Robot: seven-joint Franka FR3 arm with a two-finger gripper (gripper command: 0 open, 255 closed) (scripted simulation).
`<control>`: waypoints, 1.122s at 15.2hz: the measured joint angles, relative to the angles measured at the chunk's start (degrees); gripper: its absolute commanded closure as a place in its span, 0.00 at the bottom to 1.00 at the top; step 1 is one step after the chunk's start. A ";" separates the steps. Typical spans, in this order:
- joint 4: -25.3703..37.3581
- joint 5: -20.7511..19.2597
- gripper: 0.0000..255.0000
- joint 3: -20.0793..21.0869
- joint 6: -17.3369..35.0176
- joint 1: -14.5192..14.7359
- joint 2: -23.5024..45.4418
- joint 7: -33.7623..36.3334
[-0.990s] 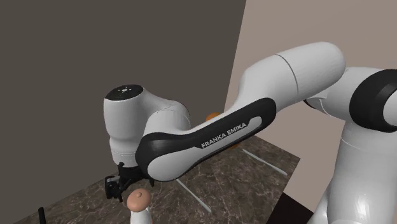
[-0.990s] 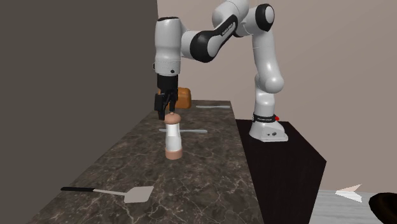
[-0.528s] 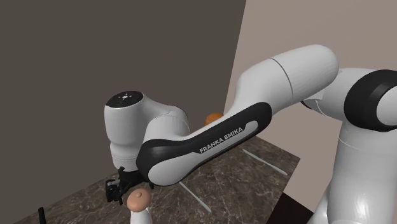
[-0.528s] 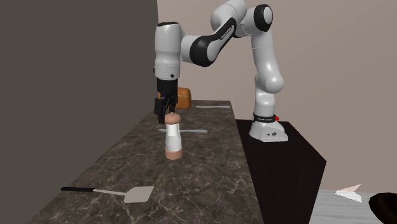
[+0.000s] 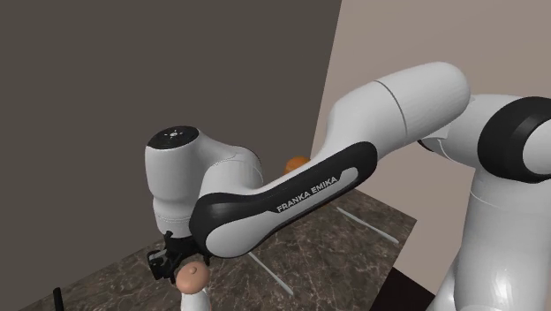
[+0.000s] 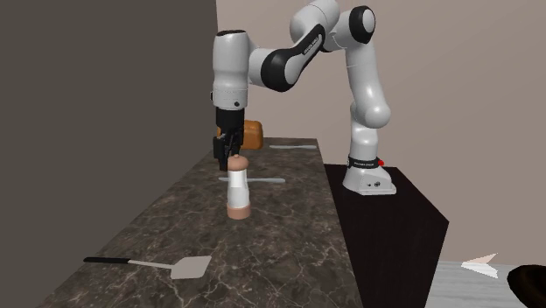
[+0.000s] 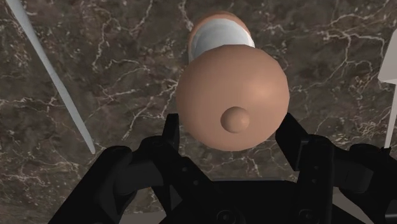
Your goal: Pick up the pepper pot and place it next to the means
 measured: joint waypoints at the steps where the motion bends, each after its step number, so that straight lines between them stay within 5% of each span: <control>1: -0.01 0.00 1.00 0.00 0.00 0.00 0.00 0.00; 17: 5.34 3.46 1.00 1.09 -7.77 -0.77 -3.48 -2.83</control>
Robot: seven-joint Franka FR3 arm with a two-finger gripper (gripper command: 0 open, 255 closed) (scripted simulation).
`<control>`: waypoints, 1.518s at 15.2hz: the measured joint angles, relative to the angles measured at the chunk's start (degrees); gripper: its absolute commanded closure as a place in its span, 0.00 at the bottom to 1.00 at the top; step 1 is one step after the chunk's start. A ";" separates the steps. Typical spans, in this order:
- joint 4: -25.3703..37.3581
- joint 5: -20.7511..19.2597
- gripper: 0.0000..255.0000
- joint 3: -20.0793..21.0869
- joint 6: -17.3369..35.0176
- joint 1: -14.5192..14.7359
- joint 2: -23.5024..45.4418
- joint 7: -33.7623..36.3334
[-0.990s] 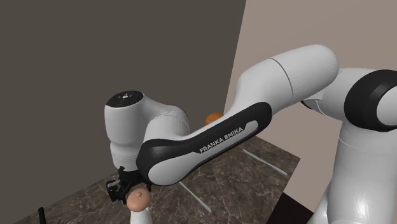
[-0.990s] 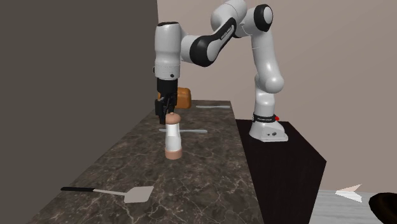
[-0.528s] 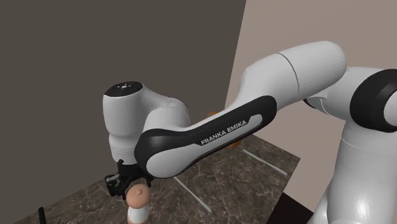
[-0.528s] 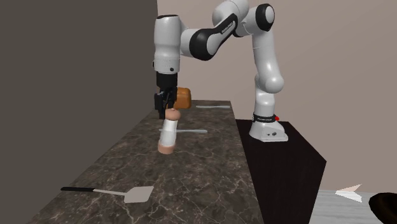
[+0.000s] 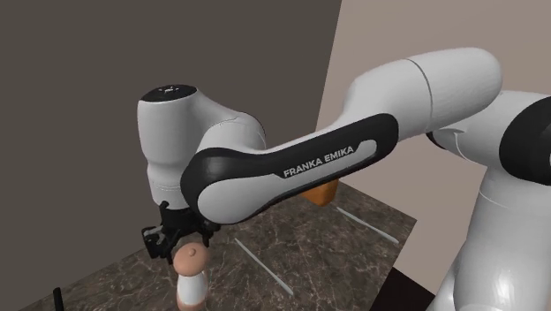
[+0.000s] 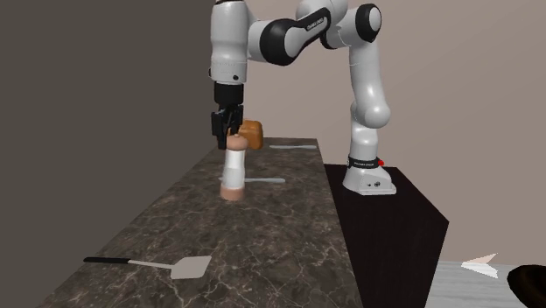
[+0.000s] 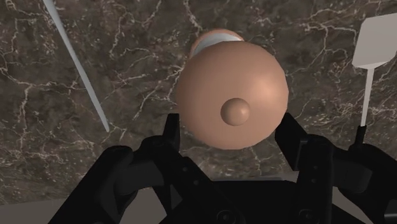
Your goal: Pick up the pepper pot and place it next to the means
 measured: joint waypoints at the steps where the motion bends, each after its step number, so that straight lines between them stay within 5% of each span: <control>1: 0.41 0.22 1.00 0.07 -0.59 -0.02 -0.24 -0.14; 23: 16.90 1.59 1.00 0.87 -17.42 0.97 -0.98 -2.47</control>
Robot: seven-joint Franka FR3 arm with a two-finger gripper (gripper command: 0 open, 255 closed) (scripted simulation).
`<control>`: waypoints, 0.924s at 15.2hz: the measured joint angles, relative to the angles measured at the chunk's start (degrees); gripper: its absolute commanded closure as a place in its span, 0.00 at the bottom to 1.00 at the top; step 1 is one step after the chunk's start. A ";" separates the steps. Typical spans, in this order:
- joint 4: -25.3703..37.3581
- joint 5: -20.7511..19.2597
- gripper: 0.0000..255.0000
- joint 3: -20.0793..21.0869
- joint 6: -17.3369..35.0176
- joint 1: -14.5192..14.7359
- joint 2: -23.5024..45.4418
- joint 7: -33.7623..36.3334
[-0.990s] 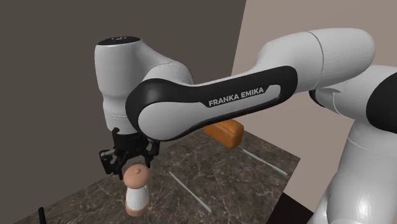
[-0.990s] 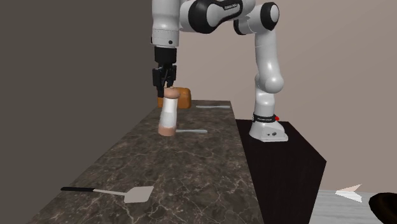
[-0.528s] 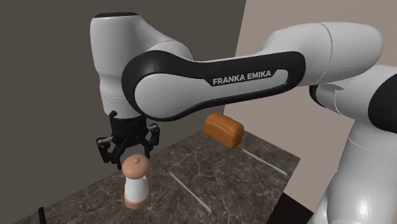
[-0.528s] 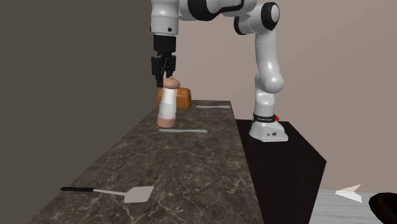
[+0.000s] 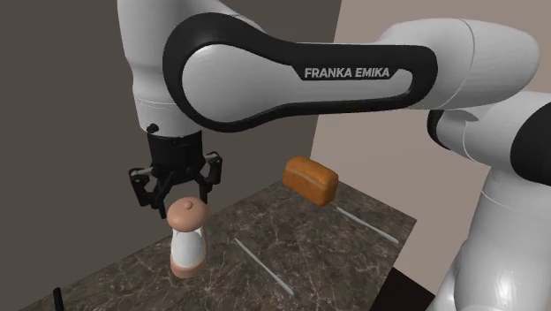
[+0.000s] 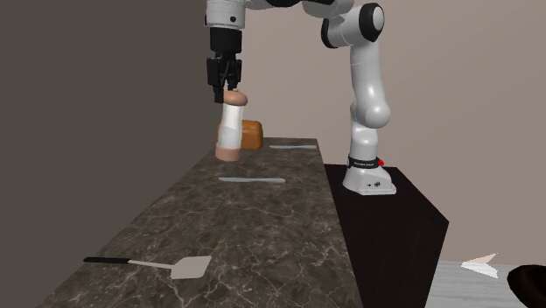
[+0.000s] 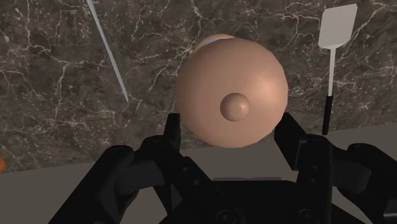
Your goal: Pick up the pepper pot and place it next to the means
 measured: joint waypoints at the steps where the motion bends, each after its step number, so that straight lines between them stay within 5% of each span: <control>1: 0.95 -0.09 1.00 0.00 -0.82 0.08 0.16 -0.12; 14: 16.58 -3.50 1.00 0.38 -12.78 4.02 4.98 0.47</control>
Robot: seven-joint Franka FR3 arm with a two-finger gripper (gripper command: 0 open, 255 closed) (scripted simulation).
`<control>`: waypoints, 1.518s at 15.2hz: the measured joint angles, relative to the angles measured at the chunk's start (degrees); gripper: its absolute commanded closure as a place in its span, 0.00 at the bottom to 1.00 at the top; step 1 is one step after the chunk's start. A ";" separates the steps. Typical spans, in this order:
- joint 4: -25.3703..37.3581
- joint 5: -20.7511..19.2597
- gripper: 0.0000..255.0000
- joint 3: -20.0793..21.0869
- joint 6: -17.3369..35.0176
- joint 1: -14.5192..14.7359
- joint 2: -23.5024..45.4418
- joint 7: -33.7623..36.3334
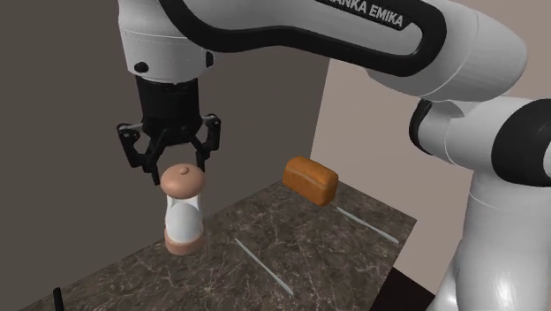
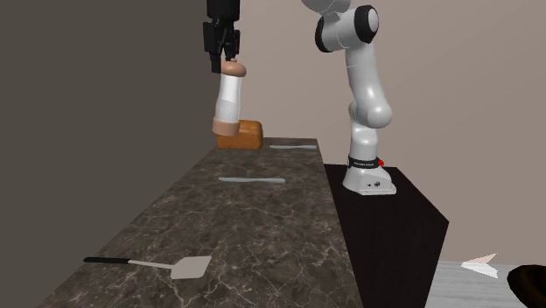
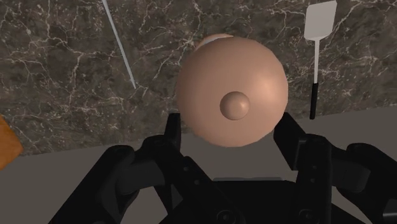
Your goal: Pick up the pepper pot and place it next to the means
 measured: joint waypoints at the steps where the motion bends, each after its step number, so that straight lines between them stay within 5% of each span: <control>1: -1.41 0.95 1.00 -0.03 0.32 -1.15 -1.44 -0.76; 8: -20.96 14.61 1.00 -4.50 5.58 -11.43 -21.58 -12.72; 14: -34.22 21.38 1.00 -12.60 6.83 -12.91 -35.73 -23.11; 19: -42.41 23.01 1.00 -19.35 6.34 -12.86 -44.62 -30.70; 20: -42.42 23.01 0.00 -19.38 6.34 -12.87 -44.63 -30.74; 23: -46.40 23.72 0.00 -19.39 8.58 -12.19 -46.75 -31.10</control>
